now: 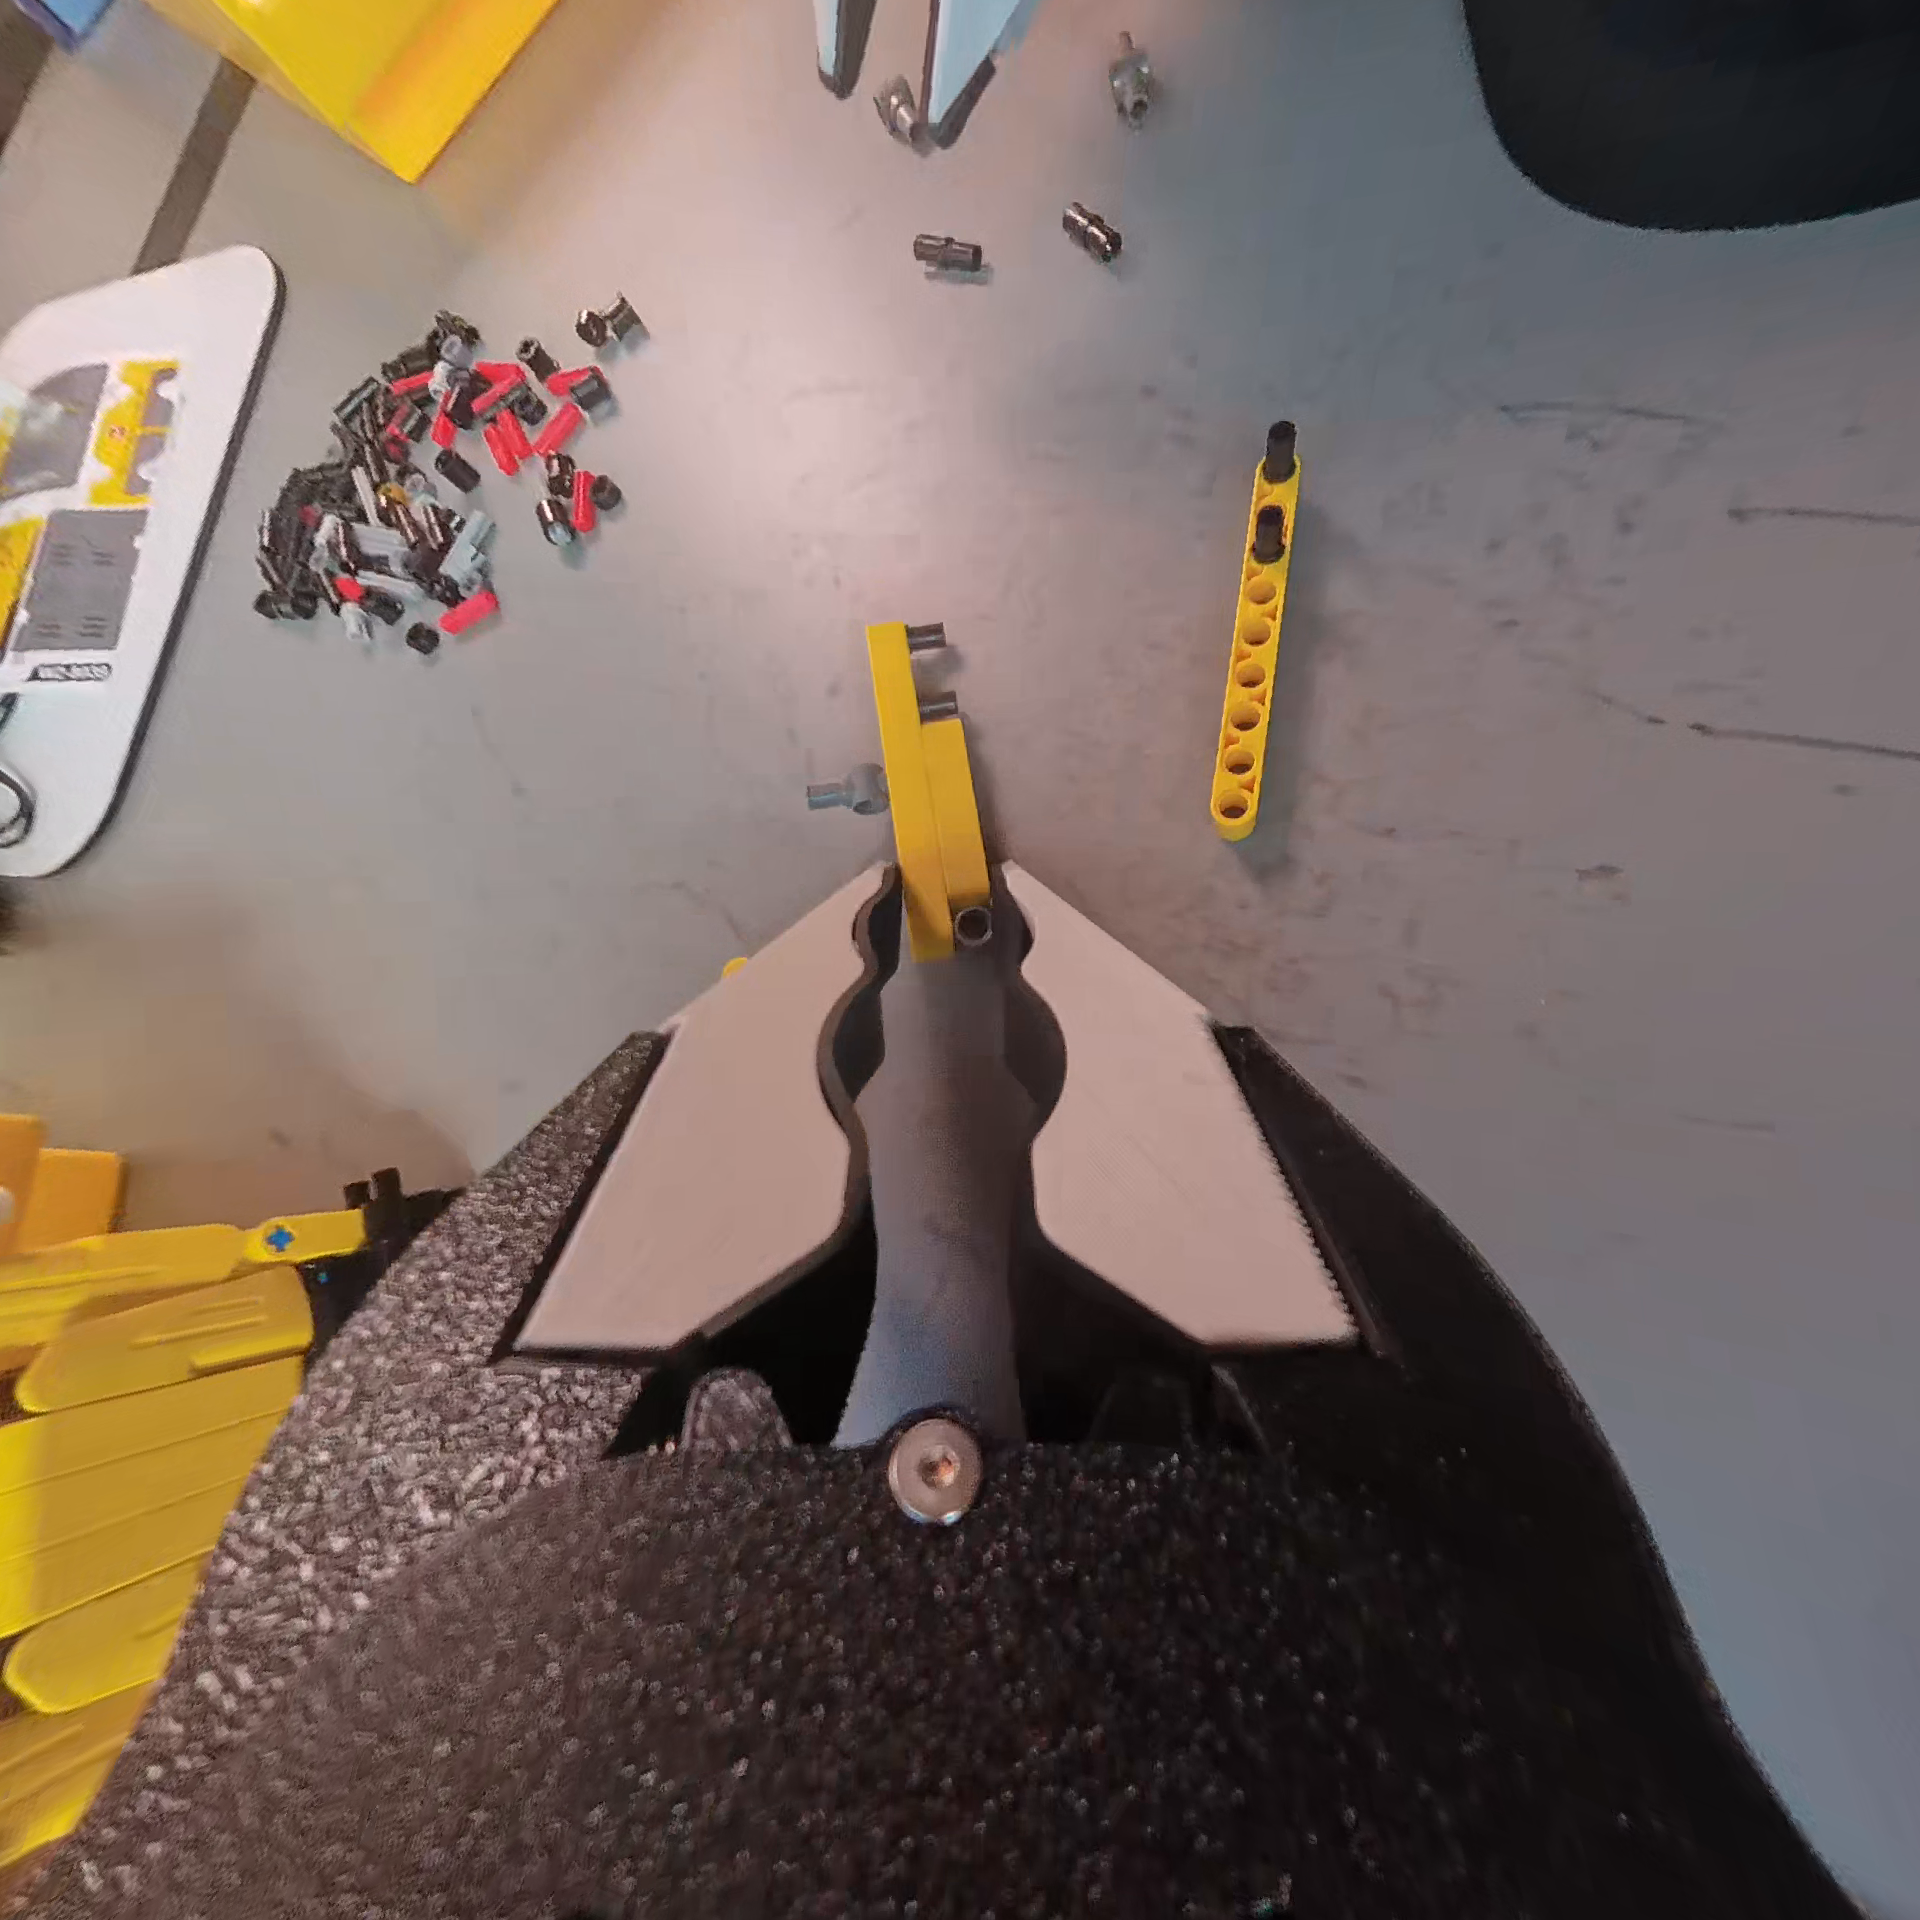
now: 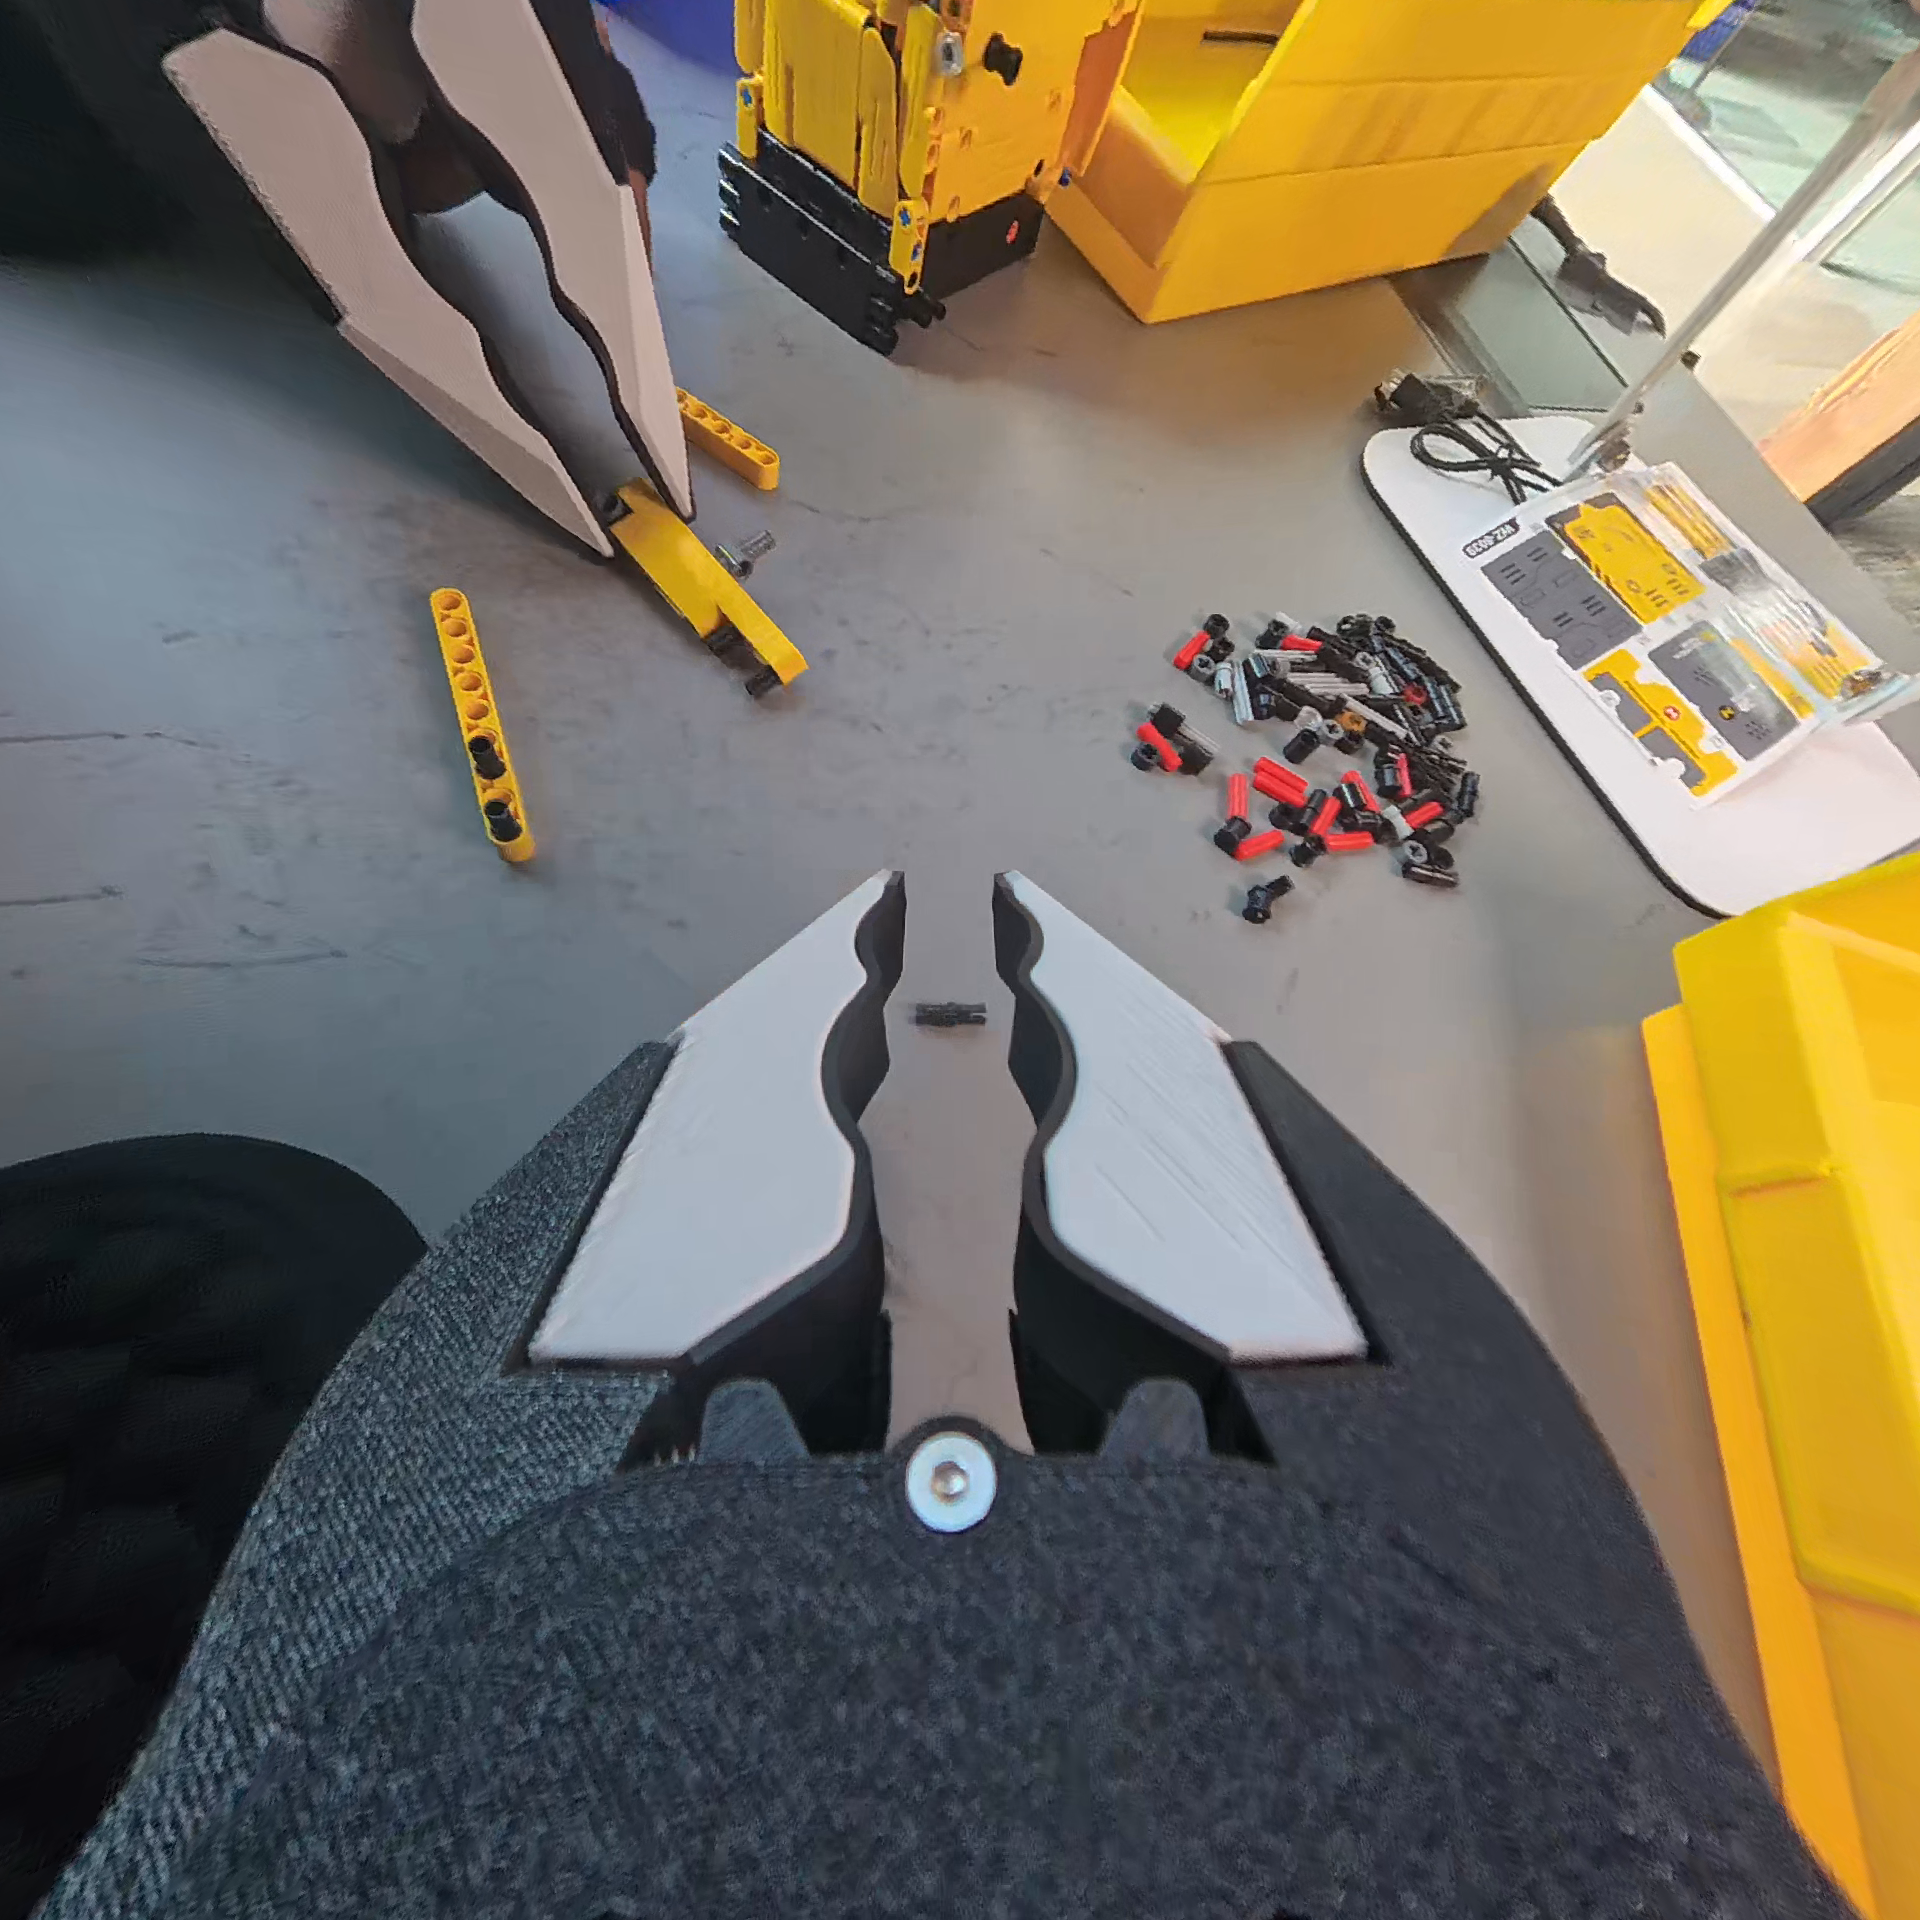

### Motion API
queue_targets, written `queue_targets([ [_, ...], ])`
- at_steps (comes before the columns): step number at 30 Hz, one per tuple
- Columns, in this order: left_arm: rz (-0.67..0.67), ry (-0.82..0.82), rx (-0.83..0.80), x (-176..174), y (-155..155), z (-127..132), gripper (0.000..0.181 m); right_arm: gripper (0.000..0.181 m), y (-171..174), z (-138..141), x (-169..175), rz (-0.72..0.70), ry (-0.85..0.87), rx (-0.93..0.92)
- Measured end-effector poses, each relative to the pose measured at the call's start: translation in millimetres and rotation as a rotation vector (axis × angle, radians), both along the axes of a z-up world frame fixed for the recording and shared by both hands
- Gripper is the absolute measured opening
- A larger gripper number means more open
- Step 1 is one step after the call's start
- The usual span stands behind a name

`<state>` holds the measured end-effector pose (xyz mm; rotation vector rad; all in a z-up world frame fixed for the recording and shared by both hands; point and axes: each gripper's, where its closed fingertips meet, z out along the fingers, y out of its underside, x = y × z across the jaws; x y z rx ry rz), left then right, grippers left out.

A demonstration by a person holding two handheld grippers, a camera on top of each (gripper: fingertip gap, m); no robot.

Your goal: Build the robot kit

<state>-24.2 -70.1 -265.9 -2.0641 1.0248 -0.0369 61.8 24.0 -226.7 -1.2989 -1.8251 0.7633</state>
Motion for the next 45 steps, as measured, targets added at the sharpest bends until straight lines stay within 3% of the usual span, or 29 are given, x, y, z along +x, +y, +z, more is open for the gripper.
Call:
queue_targets([
  [11,0.214,-0.193,-0.174,-14,-2,-3,0.016,0.017,14,-30,25,-0.021,-0.23,-0.109],
  [22,0.13,-0.433,-0.103,10,-4,32,0.021,0.015,7,-39,9,0.003,-0.303,-0.155],
  [24,0.101,-0.536,-0.112,21,-5,41,0.021,0.015,0,-31,2,0.041,-0.236,-0.117],
  [29,0.072,-1.002,-0.215,46,2,80,0.027,0.015,-57,34,-33,0.198,0.162,0.012],
  [32,0.042,-1.256,-0.294,48,3,98,0.027,0.016,-83,55,-45,0.236,0.283,0.139],
  [35,-0.019,-1.383,-0.363,49,-4,108,0.02,0.016,-96,66,-51,0.246,0.34,0.211],
  [38,-0.047,-1.383,-0.363,51,-8,112,0.006,0.015,-104,74,-51,0.268,0.374,0.222],
  [41,-0.088,-1.354,-0.36,52,-13,115,0.005,0.015,-108,77,-50,0.283,0.389,0.243],
  [45,-0.159,-1.049,-0.313,57,-24,98,0.004,0.016,-119,62,-41,0.399,0.271,0.182],
])
